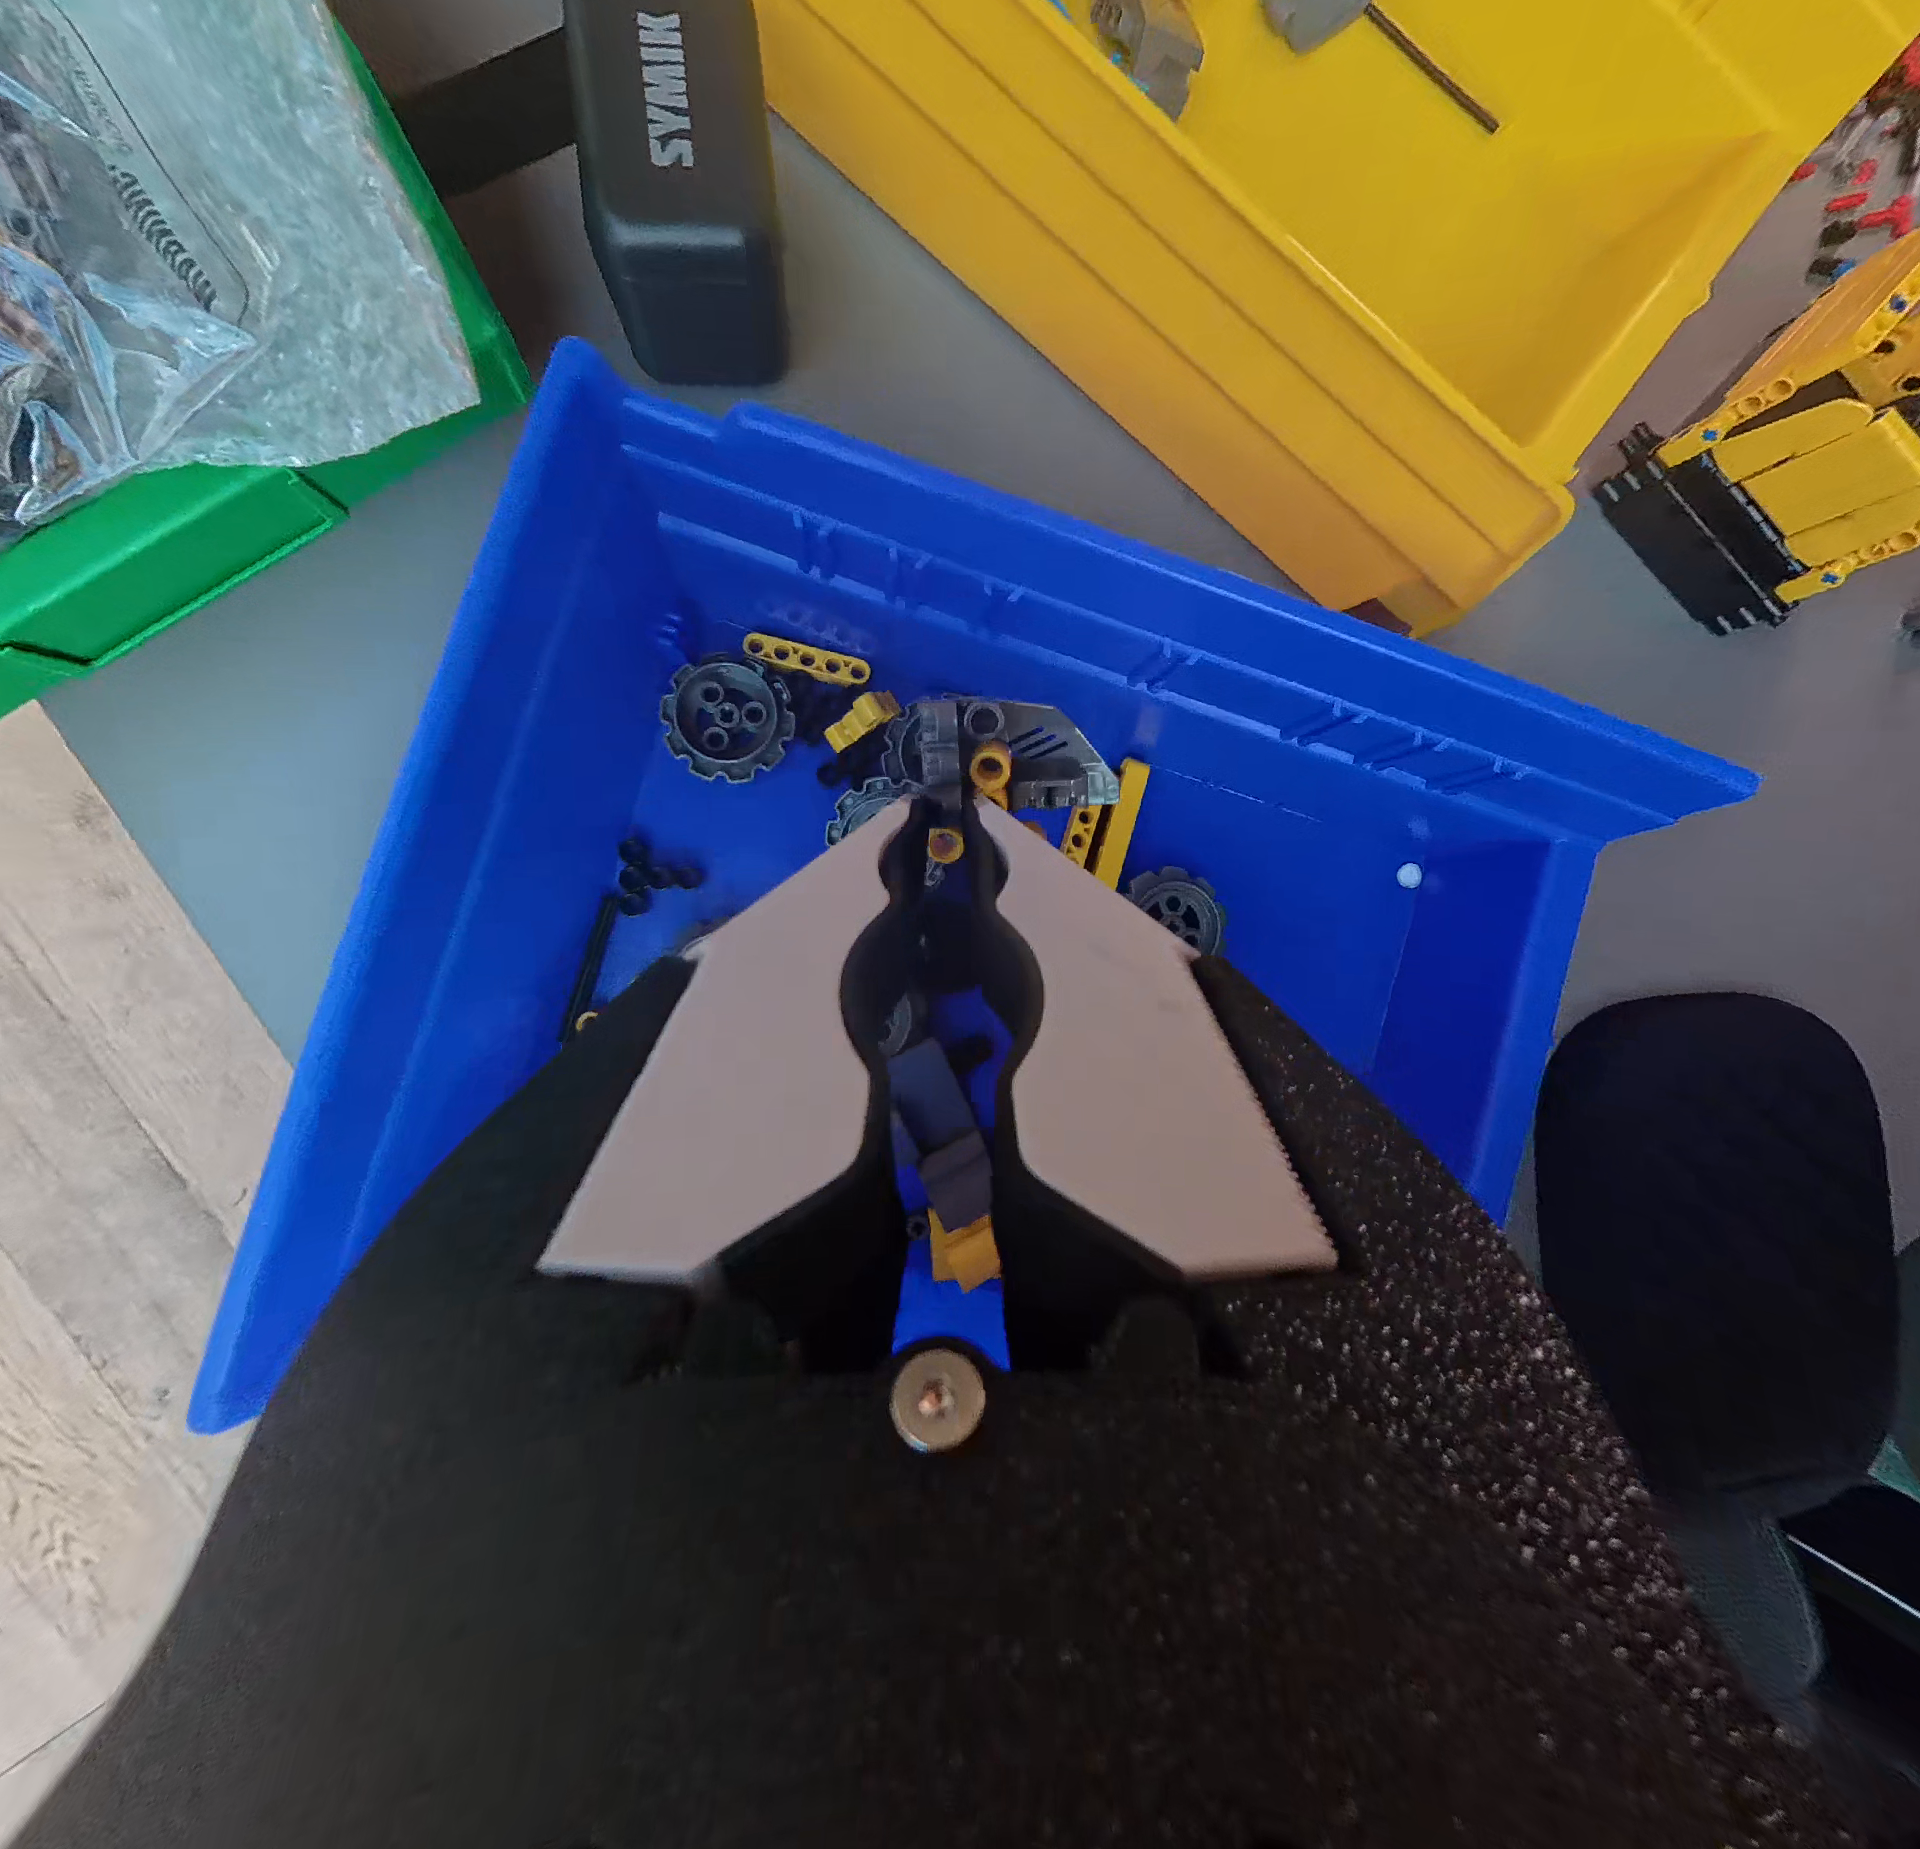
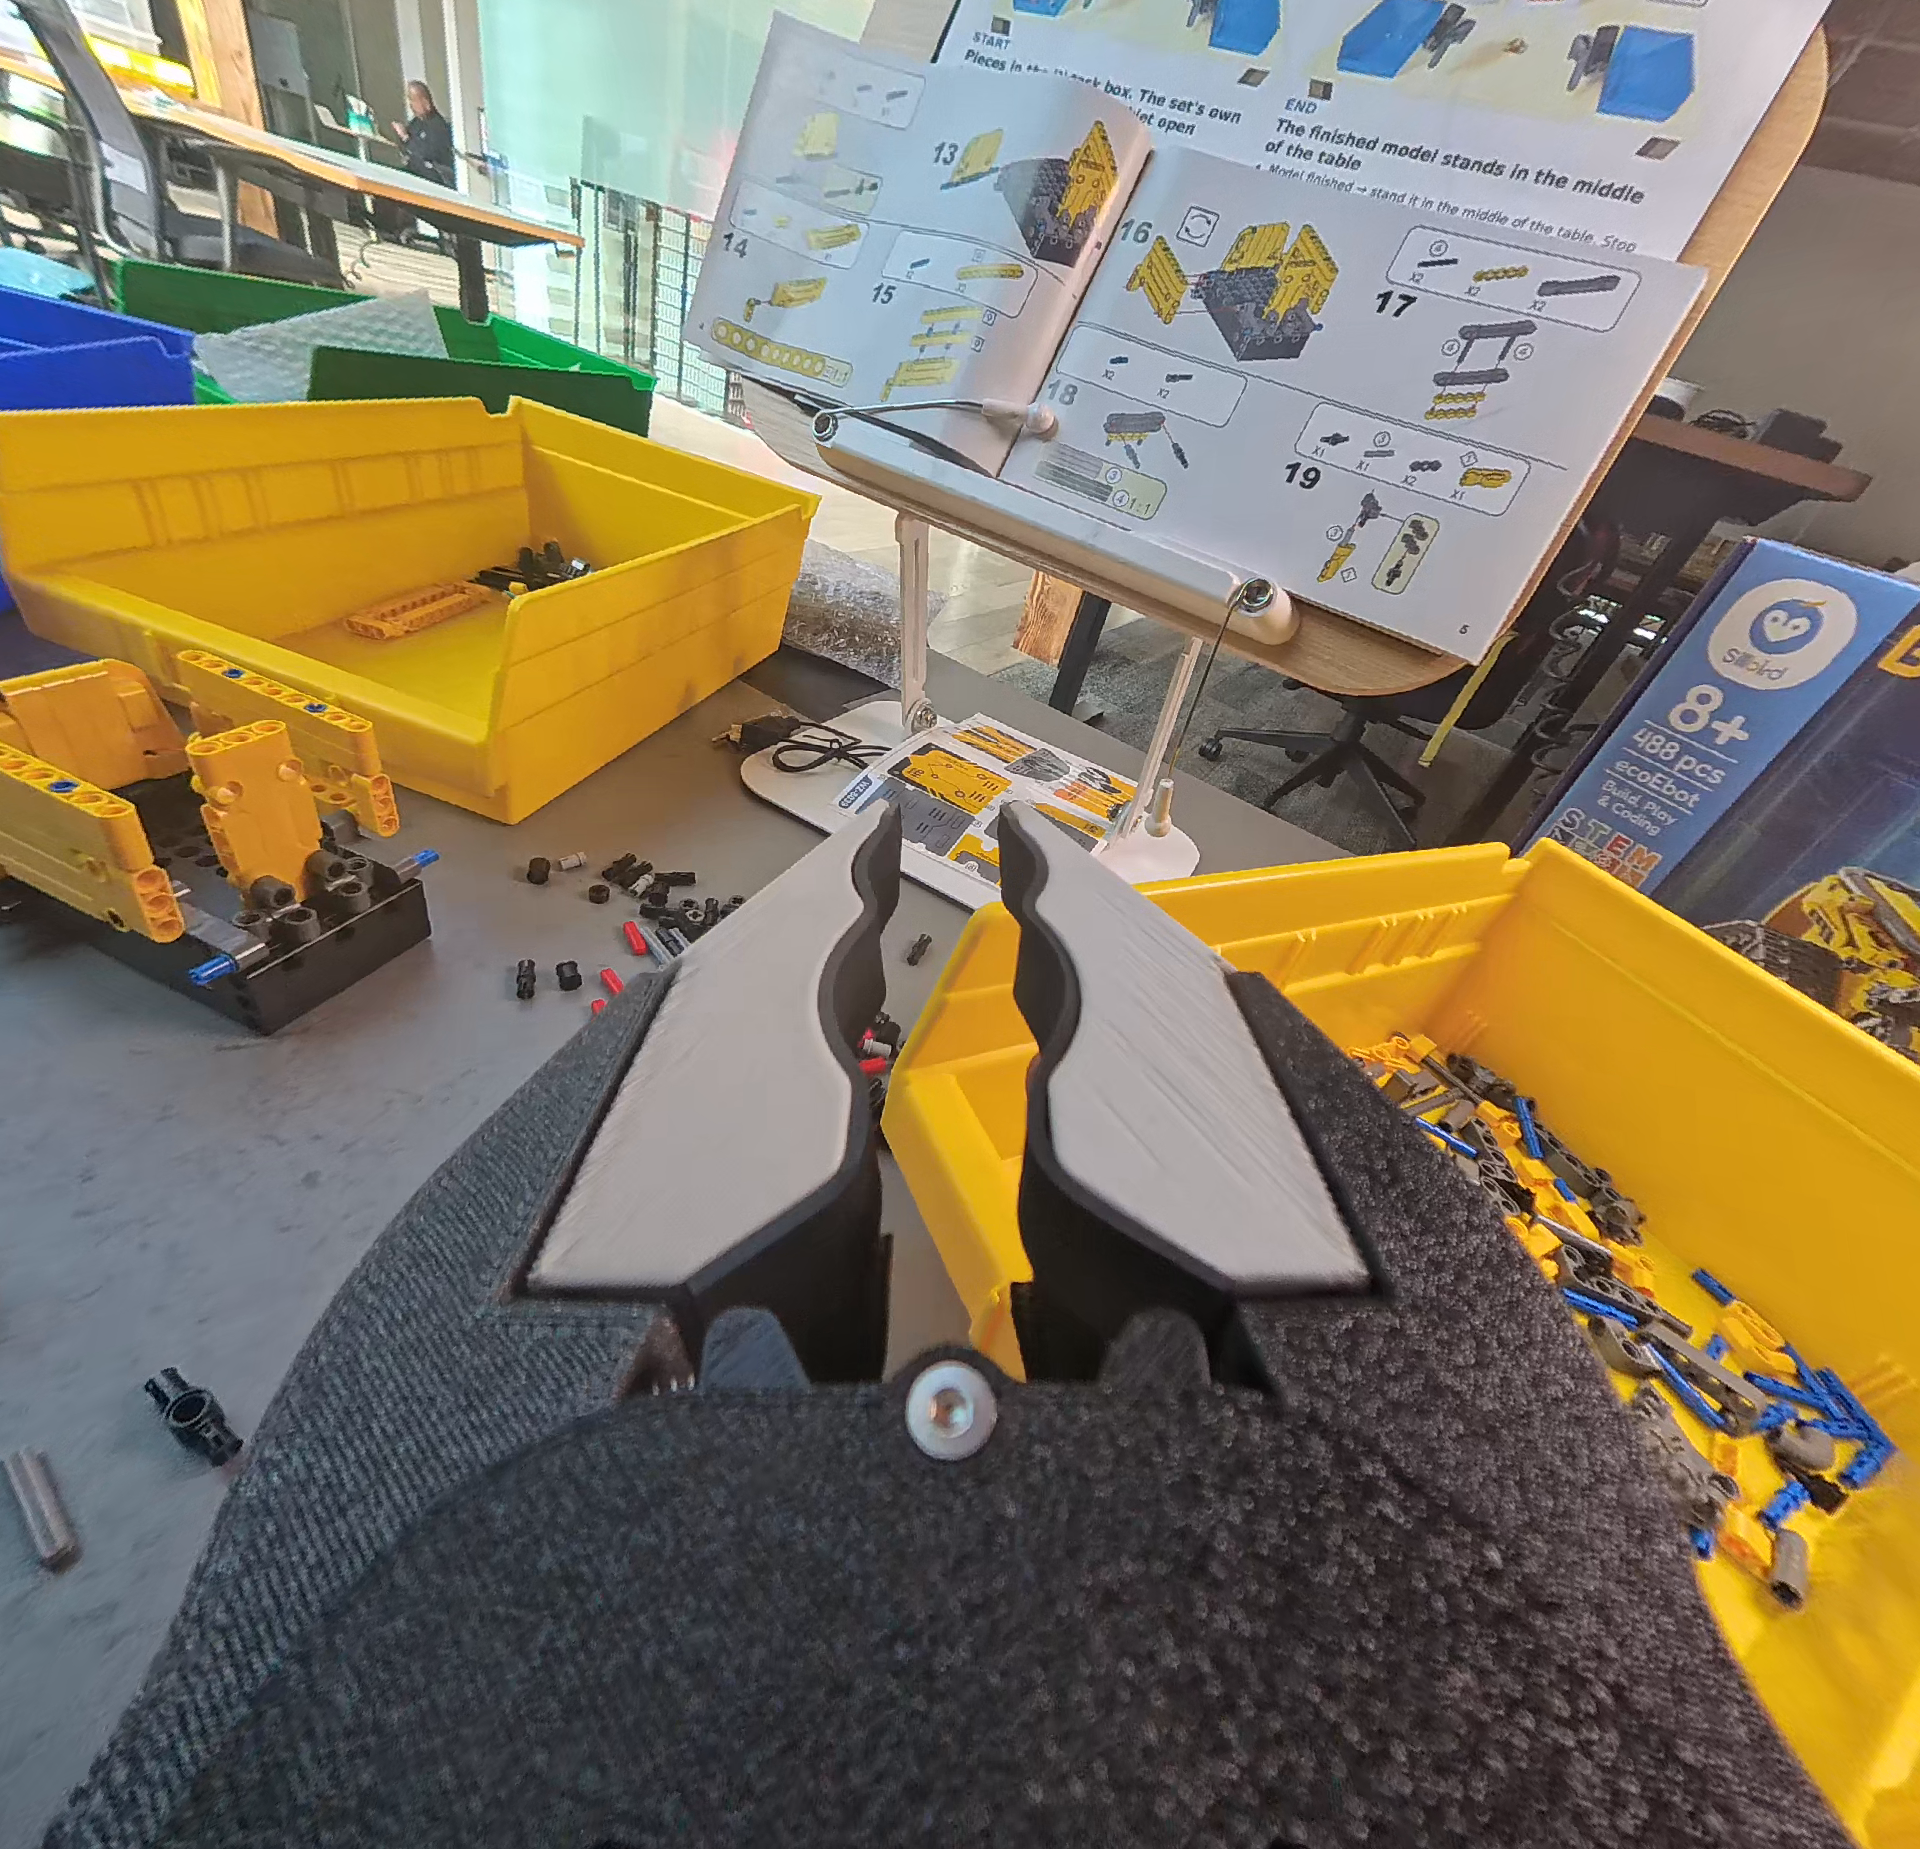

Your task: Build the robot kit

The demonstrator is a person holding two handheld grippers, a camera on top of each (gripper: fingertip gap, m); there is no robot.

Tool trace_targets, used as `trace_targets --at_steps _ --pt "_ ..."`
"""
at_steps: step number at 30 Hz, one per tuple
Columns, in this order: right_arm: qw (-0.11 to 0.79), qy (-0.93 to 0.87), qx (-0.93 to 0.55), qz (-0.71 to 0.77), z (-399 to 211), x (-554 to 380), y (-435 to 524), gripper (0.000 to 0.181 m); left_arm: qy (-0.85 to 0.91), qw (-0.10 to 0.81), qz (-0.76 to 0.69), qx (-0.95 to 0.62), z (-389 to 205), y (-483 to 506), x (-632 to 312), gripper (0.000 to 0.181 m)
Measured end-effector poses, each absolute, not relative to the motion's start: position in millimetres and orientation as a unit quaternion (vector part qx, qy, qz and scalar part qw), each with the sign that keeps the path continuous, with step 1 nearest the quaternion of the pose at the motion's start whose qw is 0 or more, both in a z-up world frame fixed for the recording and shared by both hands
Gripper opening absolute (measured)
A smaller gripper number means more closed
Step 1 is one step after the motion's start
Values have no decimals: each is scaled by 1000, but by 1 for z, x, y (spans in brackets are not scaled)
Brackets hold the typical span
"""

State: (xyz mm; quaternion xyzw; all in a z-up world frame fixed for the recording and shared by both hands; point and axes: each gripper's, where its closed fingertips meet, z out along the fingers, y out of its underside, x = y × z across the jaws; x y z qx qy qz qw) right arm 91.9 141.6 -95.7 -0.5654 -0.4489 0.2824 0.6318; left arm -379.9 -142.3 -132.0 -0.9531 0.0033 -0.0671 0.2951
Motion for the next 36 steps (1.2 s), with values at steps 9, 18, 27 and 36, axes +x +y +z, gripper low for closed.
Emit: trace_targets --at_steps 9,18,27,36 --pt "626 -453 -568 283 -101 91 140 18 32 292 -5 -956 -129 -150 -369 4" --pt "627 -449 -573 279 -102 93 140 19 45 157 17 -986 -188 -177 -385 26" --pt "625 -439 -586 272 -108 101 143 19 105 59 27 -992 -228 -178 -381 30" --pt "629 -430 -588 272 -106 109 145 19 45 111 54 -991 -184 -176 -406 30"
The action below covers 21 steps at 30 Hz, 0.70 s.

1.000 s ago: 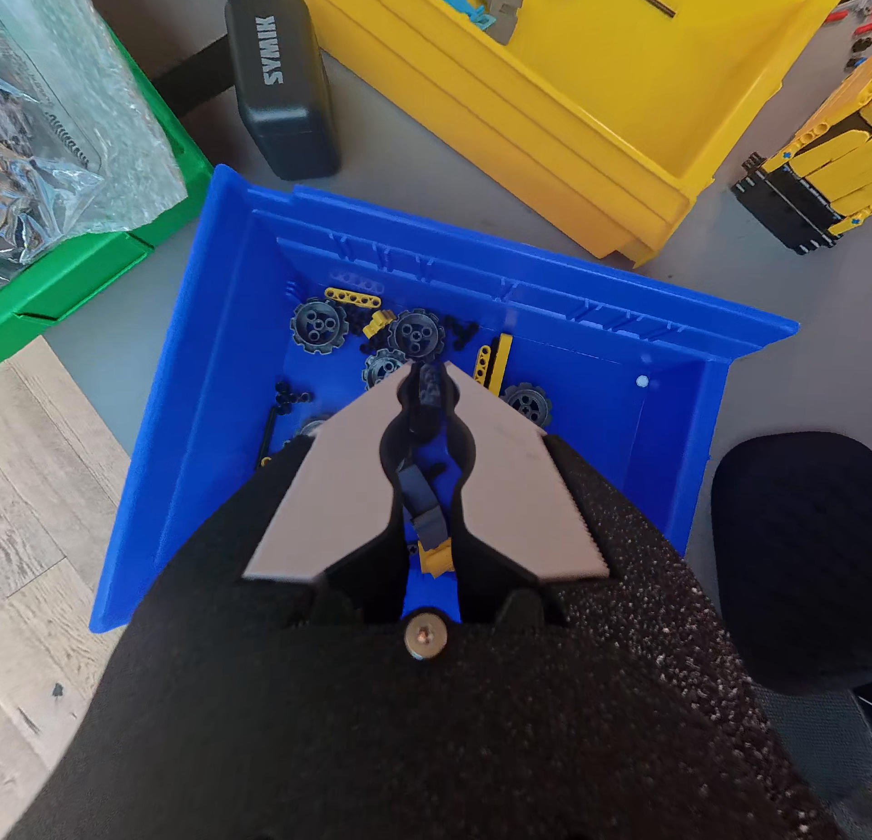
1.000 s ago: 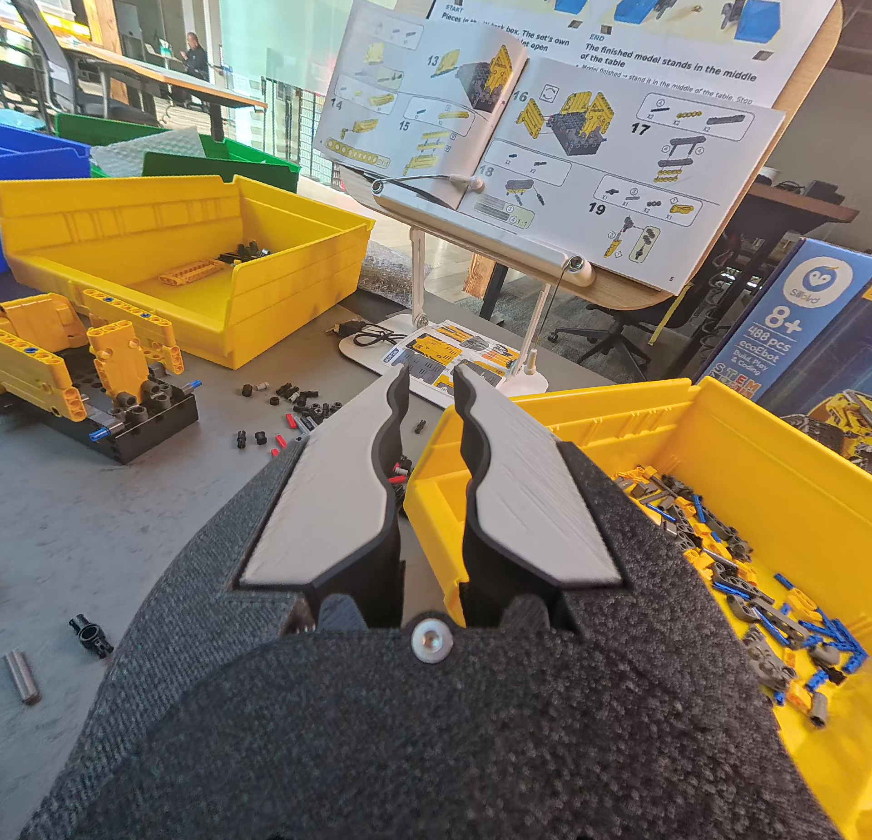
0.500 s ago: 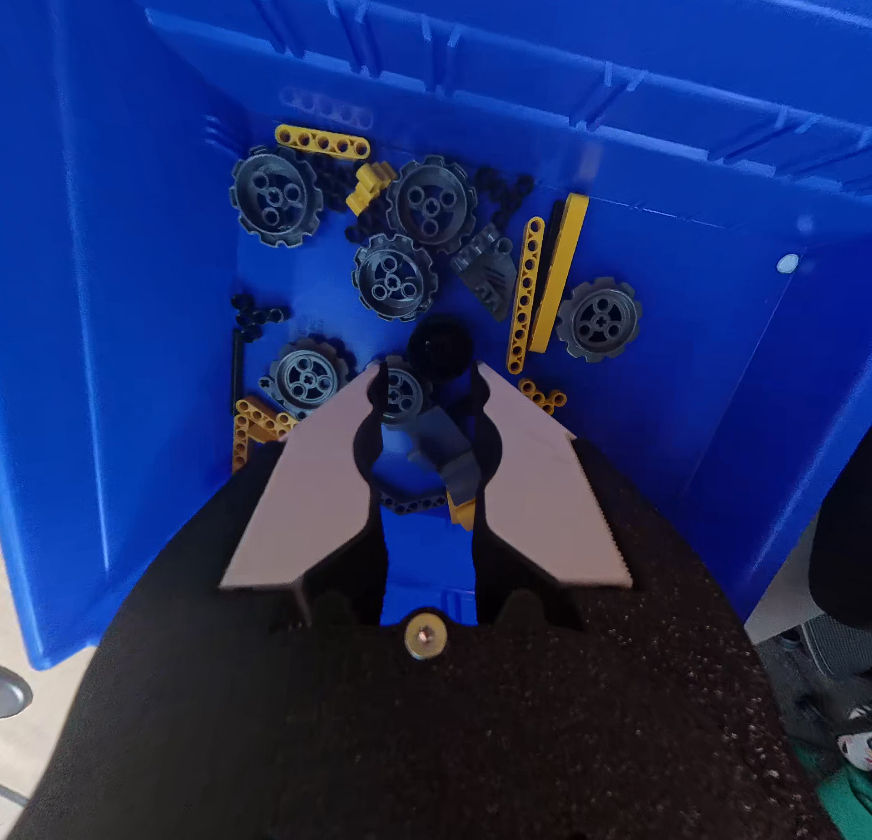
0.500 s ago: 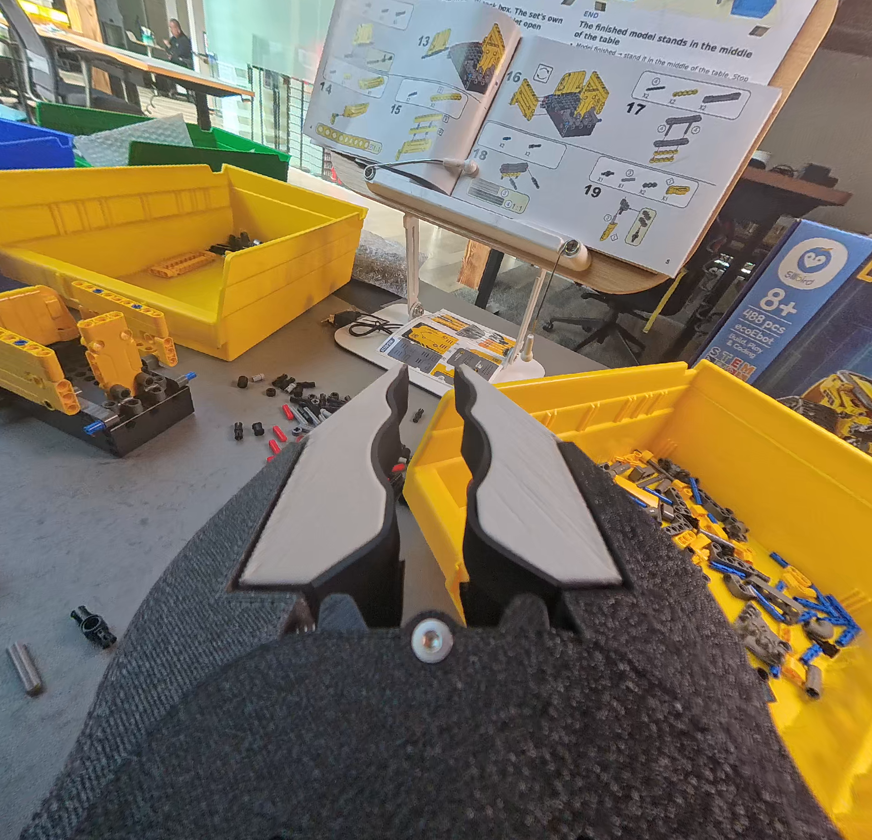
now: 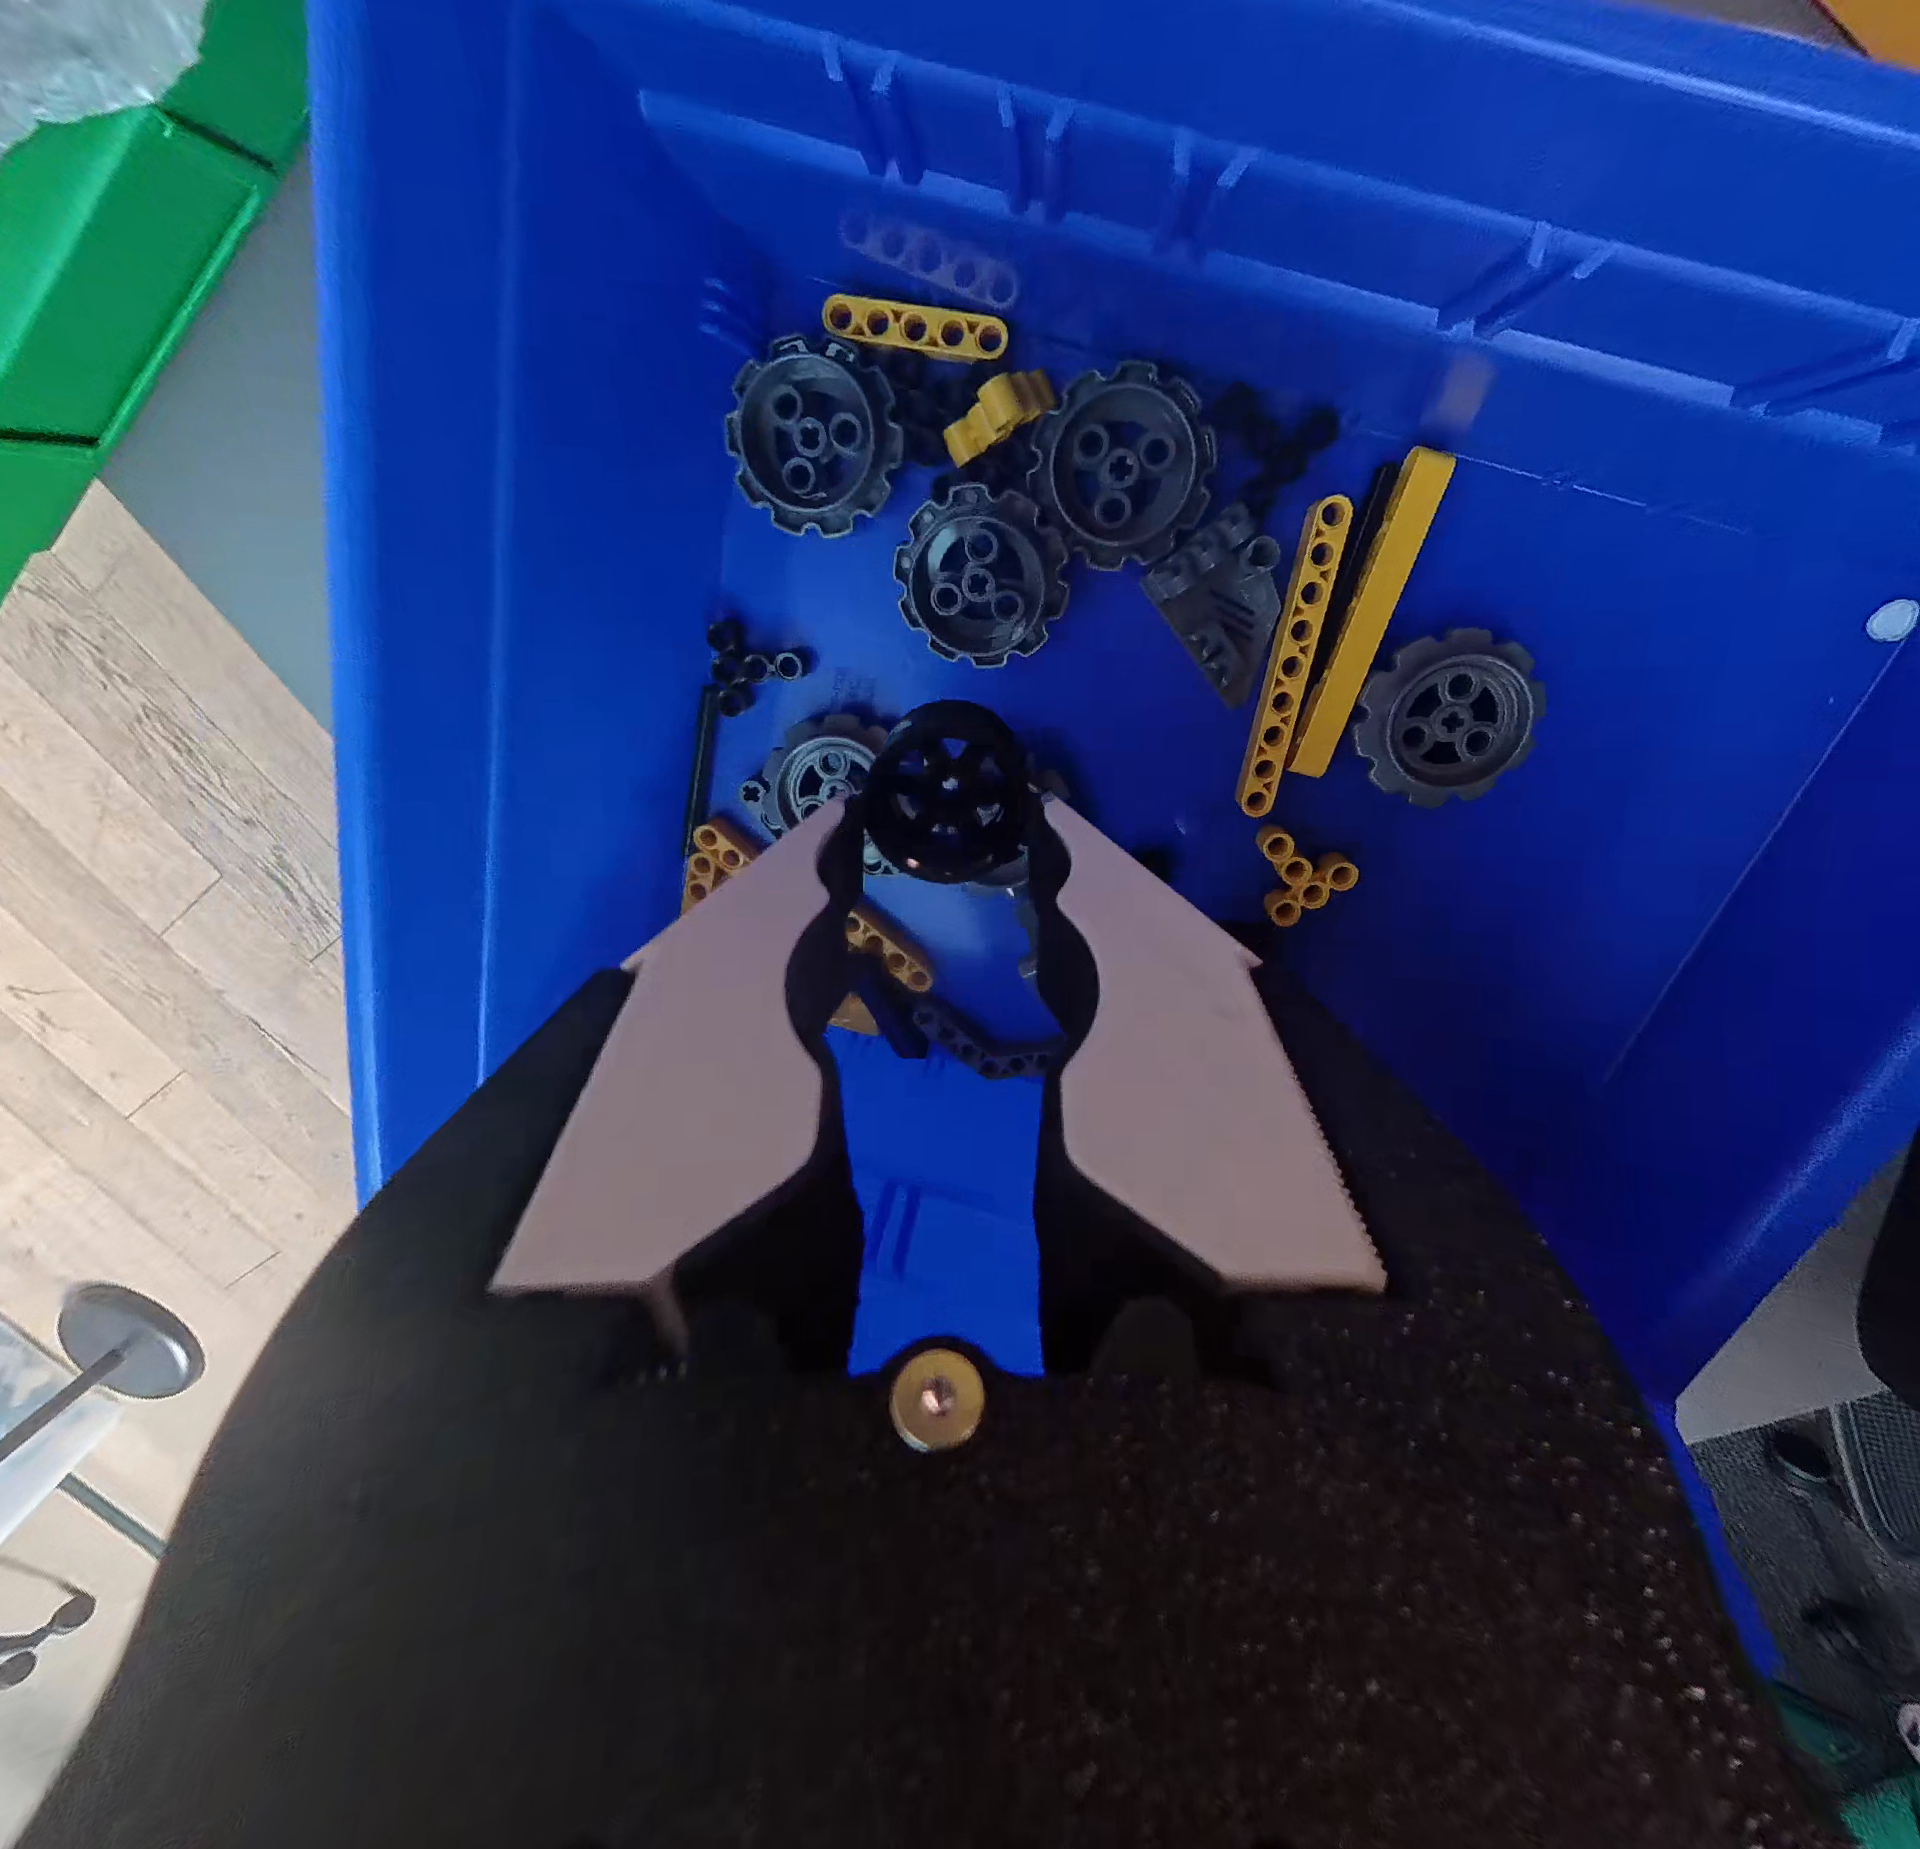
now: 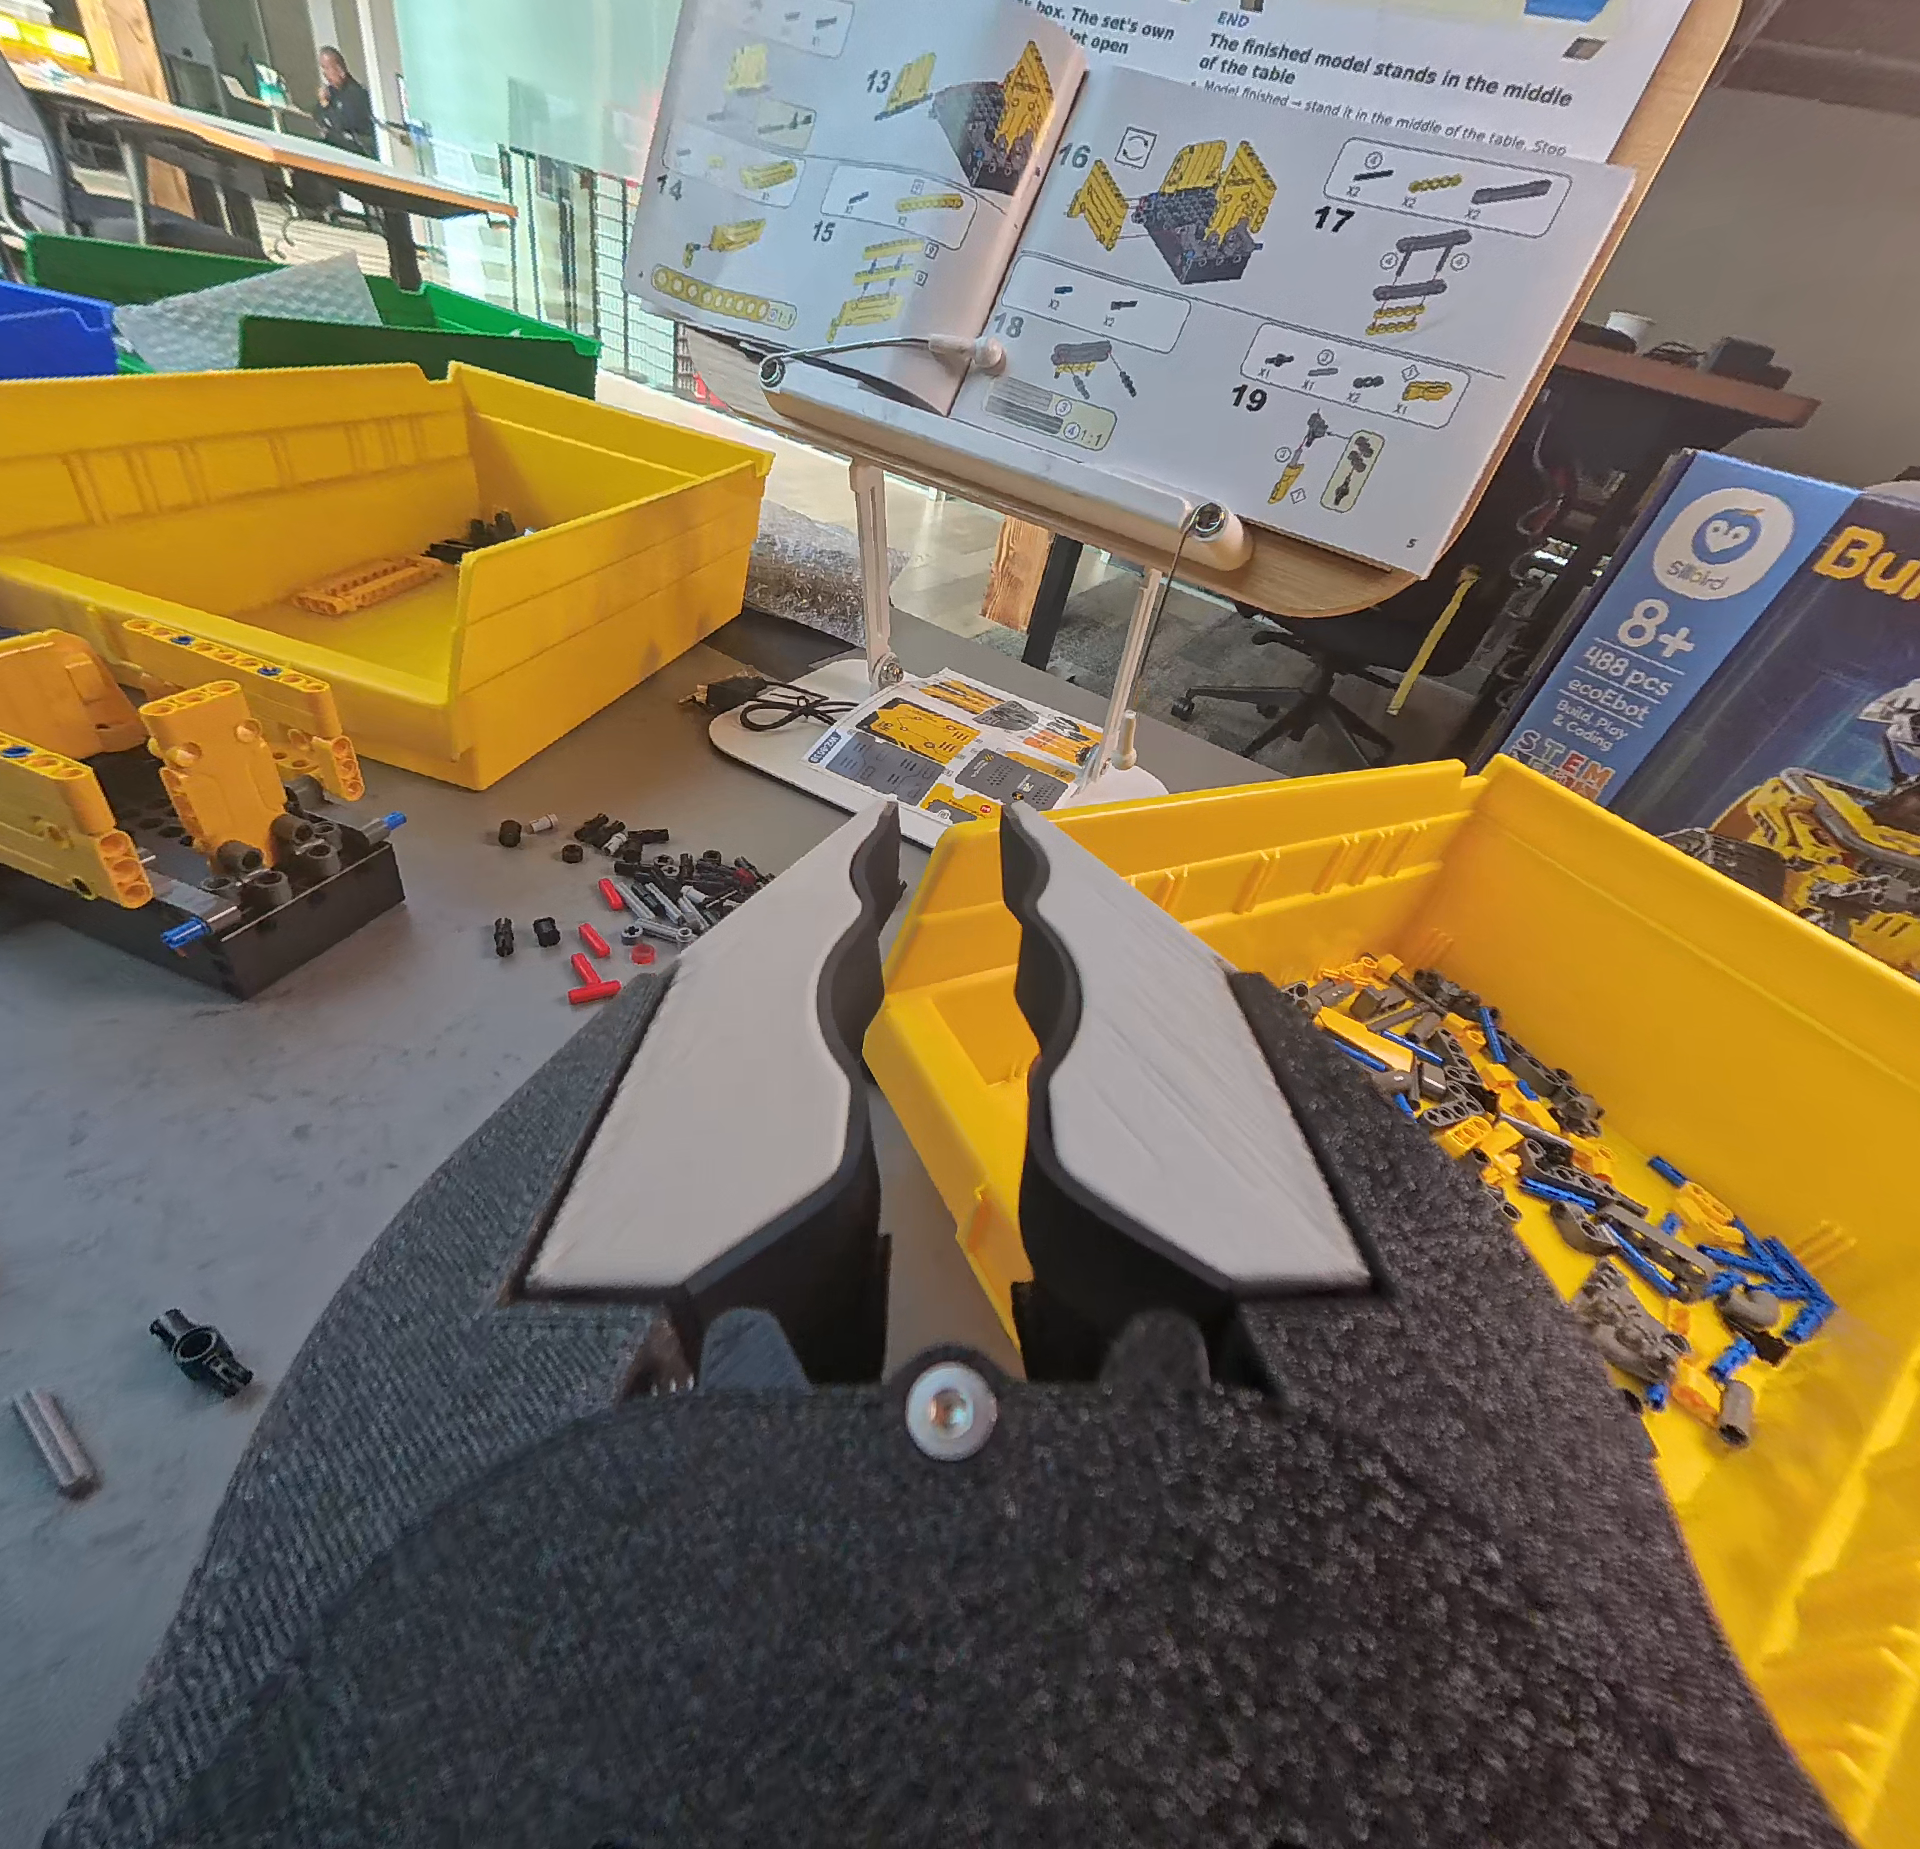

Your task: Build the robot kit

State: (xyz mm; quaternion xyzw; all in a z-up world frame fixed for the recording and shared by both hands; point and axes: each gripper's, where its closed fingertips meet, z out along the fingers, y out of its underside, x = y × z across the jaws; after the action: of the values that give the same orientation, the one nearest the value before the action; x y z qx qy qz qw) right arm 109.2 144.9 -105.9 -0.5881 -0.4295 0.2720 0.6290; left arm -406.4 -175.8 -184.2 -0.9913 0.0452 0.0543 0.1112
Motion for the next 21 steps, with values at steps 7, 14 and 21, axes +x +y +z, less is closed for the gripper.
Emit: trace_targets --at_steps 7,14,21 --pt "634 -428 -585 270 -102 114 144 19 36 238 88 -967 -149 -155 -389 35" --pt "639 -421 -584 269 -99 121 142 19 41 499 114 -858 -68 -123 -327 36" --pt "646 -420 -580 262 -95 130 134 19 43 661 23 -749 -42 -102 -221 38"
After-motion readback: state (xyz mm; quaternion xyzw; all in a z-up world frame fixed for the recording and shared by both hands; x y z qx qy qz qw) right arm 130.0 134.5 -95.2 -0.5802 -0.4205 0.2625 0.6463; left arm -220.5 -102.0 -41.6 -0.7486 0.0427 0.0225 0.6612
